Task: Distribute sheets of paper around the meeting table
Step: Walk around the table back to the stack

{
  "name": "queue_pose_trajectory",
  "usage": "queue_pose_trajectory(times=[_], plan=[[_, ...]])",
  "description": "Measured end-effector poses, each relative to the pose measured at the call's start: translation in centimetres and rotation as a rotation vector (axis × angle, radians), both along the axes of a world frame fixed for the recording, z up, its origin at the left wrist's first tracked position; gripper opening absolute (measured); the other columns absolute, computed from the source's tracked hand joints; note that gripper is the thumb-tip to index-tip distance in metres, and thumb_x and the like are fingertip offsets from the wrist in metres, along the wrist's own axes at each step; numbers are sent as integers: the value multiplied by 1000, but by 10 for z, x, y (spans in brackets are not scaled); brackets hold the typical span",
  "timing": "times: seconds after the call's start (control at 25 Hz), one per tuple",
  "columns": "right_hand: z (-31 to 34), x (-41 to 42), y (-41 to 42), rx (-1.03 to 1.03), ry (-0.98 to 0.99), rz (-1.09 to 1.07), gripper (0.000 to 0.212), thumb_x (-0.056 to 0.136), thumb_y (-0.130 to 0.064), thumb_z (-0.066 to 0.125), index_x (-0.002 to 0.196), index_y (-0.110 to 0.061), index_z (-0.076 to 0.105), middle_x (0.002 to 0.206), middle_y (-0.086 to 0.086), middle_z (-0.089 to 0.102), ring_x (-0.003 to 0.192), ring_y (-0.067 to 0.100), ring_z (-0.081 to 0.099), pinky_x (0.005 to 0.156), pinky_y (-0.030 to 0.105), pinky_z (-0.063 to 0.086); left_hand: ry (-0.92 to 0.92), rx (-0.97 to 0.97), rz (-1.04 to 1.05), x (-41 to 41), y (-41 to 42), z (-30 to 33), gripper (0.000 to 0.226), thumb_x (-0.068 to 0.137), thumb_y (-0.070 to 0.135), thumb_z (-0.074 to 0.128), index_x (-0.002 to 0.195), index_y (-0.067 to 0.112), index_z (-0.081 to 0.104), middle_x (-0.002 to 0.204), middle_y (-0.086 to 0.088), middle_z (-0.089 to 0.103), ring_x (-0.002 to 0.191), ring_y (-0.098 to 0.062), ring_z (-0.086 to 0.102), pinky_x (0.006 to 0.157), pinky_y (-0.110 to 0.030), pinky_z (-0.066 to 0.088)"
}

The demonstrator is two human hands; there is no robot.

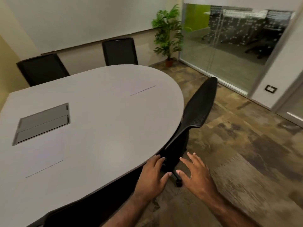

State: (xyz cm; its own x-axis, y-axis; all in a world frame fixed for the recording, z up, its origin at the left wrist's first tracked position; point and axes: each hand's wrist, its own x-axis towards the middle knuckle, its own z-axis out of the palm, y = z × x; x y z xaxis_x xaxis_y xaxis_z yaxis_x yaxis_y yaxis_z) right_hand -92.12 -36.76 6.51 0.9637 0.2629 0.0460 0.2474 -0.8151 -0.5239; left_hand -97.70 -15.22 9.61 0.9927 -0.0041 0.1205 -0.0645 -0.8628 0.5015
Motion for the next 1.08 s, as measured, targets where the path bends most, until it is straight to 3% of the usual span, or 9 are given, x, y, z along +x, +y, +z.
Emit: queue_pose_trajectory(times=[0.2,0.4,0.52,0.64,1.08], plan=[[-9,3,-111,-57,38,-112,64,95,-70,58,152,-41,57,172,-3,38,163,21,25,125,47,29,19,71,-153,34,-99,-7,73,98,65,48,156,22,46,163,2,40,153,-17,33,125,-35,30],[-10,20,-211,-85,60,-187,70,95,-75,49,155,-39,54,173,0,36,163,23,24,126,47,28,50,112,-231,69,-200,-5,71,100,62,46,155,18,45,162,-3,42,153,-21,34,125,-32,24],[-11,36,-269,-86,57,-238,74,93,-77,43,153,-37,56,171,2,40,161,26,28,124,49,30,67,145,-269,96,-256,-10,72,99,62,47,154,16,47,161,-6,44,151,-24,37,124,-36,30],[-8,51,-318,-72,68,-266,70,95,-73,51,156,-37,53,173,2,37,162,26,26,126,48,26,67,155,-279,124,-304,-14,71,99,62,47,153,15,48,160,-7,45,151,-25,38,123,-40,33],[9,135,-426,-78,43,-393,71,97,-69,53,158,-34,48,173,3,33,162,27,24,126,52,26,57,150,-331,246,-436,-27,67,99,55,51,151,13,49,159,-11,46,148,-30,41,120,-46,36]])
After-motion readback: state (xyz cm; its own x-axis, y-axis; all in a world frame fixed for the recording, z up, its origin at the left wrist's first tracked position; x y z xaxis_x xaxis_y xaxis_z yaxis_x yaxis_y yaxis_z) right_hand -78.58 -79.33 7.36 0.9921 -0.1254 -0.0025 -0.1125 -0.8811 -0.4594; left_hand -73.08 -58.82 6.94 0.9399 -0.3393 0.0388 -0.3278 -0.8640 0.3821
